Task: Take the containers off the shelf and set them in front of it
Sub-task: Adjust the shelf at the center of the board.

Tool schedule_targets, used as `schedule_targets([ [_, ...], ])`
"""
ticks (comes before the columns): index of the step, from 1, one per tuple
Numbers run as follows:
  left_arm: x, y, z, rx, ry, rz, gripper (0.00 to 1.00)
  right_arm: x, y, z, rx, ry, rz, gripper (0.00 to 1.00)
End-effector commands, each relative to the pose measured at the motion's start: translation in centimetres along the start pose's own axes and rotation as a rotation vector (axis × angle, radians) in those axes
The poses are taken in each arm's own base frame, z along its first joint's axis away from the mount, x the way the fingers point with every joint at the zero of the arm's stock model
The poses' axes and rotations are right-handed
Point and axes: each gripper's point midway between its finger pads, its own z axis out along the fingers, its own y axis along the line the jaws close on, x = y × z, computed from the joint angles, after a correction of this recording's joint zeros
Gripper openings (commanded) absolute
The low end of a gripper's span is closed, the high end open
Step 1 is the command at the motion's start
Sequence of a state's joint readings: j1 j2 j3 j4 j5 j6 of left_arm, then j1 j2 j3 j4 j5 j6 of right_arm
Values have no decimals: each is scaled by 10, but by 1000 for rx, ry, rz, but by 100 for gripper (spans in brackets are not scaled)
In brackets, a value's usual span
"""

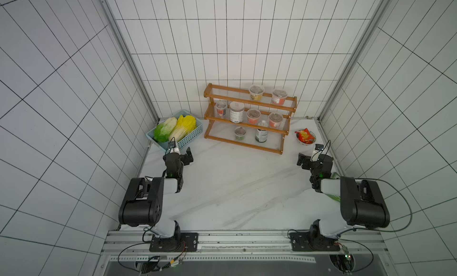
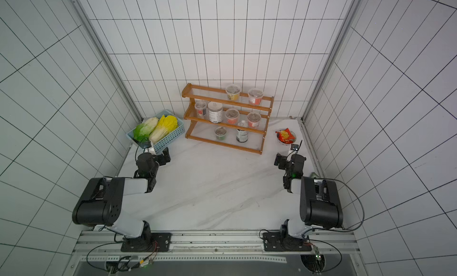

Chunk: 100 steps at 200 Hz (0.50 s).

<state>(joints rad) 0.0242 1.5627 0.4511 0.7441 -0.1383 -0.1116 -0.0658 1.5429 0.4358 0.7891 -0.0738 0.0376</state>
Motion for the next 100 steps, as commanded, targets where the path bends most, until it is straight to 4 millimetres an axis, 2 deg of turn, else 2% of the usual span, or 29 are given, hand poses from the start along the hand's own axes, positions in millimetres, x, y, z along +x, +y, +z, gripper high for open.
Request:
schedule_targets([
  [1,-6,-3,-1,14,-20,6,98,-3,1,0,-5,-13,5,99],
  [82,-6,-3,0,10,-15,4,98,-4,0,0,-5,-13,5,99],
  [100,-11,-5,-2,21,-36,9,98,-4,1,-1,-5,-19,2,99],
])
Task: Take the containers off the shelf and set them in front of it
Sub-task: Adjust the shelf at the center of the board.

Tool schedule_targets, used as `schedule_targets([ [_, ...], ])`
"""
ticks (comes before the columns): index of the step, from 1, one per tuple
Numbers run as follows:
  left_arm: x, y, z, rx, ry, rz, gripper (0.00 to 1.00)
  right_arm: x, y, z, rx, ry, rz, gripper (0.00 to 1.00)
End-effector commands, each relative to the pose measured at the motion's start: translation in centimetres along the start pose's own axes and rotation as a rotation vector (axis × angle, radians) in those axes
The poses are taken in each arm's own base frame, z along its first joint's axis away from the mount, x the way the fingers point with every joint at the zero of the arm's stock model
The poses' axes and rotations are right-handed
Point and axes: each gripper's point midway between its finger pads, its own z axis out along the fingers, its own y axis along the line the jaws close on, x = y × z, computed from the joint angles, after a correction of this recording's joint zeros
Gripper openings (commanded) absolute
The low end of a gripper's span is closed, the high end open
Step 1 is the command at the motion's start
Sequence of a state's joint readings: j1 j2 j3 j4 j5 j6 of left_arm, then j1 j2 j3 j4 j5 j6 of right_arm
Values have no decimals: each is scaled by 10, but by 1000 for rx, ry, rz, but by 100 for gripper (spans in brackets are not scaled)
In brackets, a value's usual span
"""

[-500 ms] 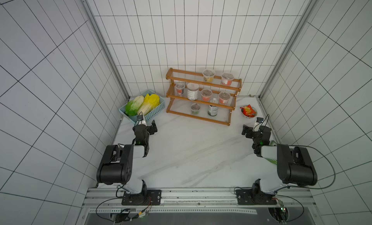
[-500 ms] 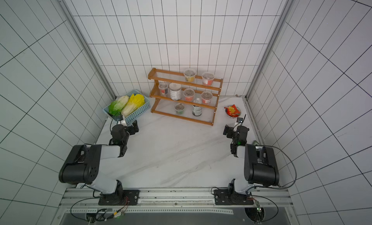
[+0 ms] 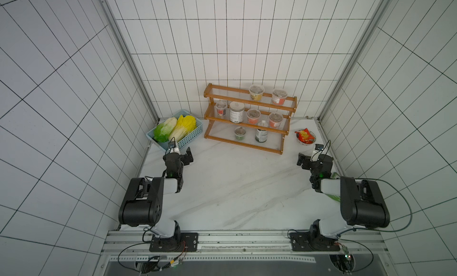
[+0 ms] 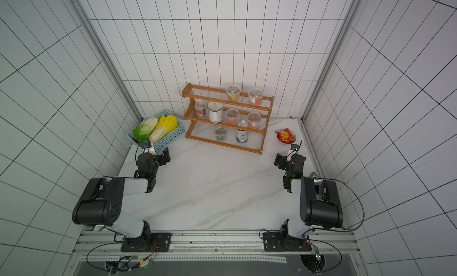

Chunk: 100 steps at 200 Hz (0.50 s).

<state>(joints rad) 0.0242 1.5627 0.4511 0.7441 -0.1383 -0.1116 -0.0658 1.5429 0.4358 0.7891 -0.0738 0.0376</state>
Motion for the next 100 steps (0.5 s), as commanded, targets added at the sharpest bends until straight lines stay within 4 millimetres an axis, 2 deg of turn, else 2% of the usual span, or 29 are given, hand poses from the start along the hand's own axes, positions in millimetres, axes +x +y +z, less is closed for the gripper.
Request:
schedule_targets([
  [1,-12,-5,-2,25,-39,10,98,-4,1,-1,-5,-20,2,99],
  [12,-25,-9,-7,41,-72,23,97,-12,0,-5,5,-54,6,99],
  [30,-42,-9,-16,29,-22,18,98,-26,3,-19,4,-48,-6,99],
  [45,-69,-11,-25,23,-21,-46,98,-40,11,-27,-21,-48,-36,99],
  [70,-108,-50,-43,223,-35,-79,98,-82,27,-44,-91,-146,16,99],
  [100,-119,-95,-57,426,18,-59,98,-124,52,-51,-223,-158,43,99],
])
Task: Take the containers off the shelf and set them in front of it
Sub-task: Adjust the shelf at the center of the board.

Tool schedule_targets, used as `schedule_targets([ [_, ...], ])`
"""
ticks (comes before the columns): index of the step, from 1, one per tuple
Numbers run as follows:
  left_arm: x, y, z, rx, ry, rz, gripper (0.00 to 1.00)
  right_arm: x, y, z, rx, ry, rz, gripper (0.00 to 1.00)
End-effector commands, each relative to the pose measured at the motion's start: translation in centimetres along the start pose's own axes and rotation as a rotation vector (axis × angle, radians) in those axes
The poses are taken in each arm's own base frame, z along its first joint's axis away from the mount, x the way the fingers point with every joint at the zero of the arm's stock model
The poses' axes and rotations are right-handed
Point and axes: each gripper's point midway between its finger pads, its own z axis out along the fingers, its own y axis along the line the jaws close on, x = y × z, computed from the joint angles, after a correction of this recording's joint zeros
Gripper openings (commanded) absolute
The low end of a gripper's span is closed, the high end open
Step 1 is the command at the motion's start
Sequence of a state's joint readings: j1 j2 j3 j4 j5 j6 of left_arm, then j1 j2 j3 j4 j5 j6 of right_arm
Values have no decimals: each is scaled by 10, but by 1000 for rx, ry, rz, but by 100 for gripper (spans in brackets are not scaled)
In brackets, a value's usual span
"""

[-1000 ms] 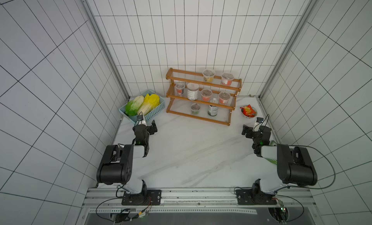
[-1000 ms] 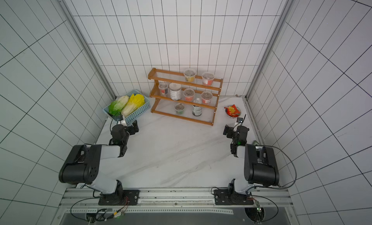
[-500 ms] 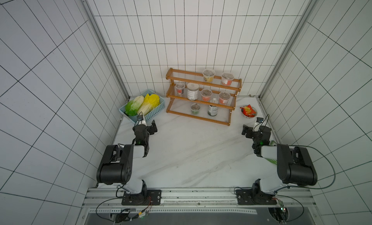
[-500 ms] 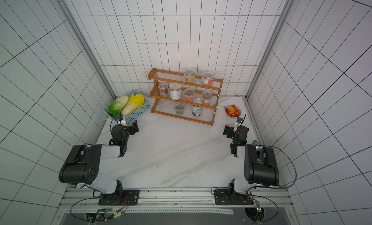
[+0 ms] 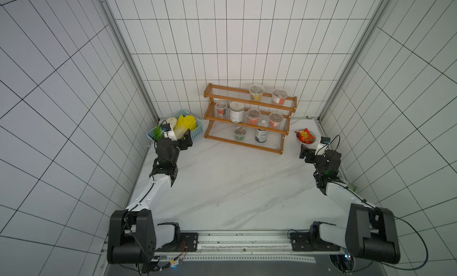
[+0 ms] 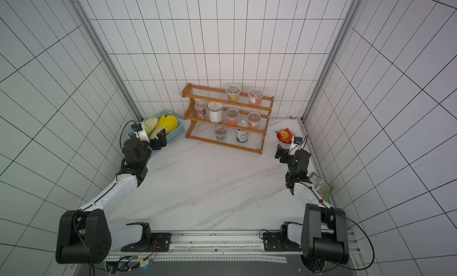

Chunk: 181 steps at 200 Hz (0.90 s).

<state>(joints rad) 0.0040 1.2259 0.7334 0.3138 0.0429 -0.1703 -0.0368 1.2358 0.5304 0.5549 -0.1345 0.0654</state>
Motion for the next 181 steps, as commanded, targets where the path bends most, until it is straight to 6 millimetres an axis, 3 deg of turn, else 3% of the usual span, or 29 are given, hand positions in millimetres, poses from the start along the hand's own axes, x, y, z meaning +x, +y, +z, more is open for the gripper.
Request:
schedule_targets([
  [1,30,-43,-3,198,175,-32,98,-33,26,2,-126,2,46,99],
  [31,30,-83,-1,379,192,-62,98,-64,45,16,-202,12,47,99],
  [63,30,-106,12,515,200,-97,98,-83,69,43,-239,-37,-24,98],
  [87,31,-107,27,520,209,-83,99,-88,77,69,-240,-32,-45,91],
  [139,28,-104,46,503,221,-48,99,-91,72,118,-204,-73,-62,74],
  [181,28,-96,53,482,221,-45,99,-92,77,144,-229,-75,-75,69],
])
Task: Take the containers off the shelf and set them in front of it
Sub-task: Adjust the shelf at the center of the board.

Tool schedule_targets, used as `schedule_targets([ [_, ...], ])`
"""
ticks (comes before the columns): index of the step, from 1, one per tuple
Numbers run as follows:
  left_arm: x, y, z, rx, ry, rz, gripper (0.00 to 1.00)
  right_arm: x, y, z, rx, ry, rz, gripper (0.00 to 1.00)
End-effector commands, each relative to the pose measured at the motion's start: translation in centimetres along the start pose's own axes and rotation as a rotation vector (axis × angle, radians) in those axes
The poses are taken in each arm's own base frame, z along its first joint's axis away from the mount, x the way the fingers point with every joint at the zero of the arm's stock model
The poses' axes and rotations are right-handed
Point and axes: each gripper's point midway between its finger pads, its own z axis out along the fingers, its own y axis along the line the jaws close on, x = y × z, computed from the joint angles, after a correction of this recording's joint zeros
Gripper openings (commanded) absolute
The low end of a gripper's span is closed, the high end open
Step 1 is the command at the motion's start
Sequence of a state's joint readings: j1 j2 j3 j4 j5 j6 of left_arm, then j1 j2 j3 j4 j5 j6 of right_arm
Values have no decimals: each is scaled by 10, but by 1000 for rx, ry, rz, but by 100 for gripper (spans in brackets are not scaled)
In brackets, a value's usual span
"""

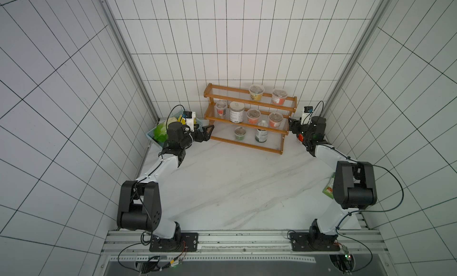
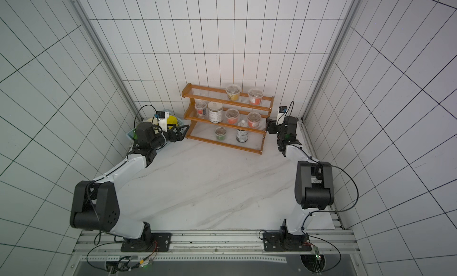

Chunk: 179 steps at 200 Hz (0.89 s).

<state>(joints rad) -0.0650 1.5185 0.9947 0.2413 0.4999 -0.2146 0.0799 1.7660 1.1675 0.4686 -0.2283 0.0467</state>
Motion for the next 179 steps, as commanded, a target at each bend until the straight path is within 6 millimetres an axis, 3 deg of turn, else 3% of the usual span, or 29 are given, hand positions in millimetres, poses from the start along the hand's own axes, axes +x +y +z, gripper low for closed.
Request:
schedule_targets([
  [1,-1,8,2,-9,8,12,99,-26,2,11,-19,-67,-34,69],
  [67,3,20,4,-33,19,0,98,-27,-8,40,-16,-84,-30,60],
  [126,7,22,6,-37,31,-5,98,-28,-15,51,19,-98,-35,53],
  [179,11,24,5,-45,42,-9,99,-31,-8,56,-31,-116,-36,33],
])
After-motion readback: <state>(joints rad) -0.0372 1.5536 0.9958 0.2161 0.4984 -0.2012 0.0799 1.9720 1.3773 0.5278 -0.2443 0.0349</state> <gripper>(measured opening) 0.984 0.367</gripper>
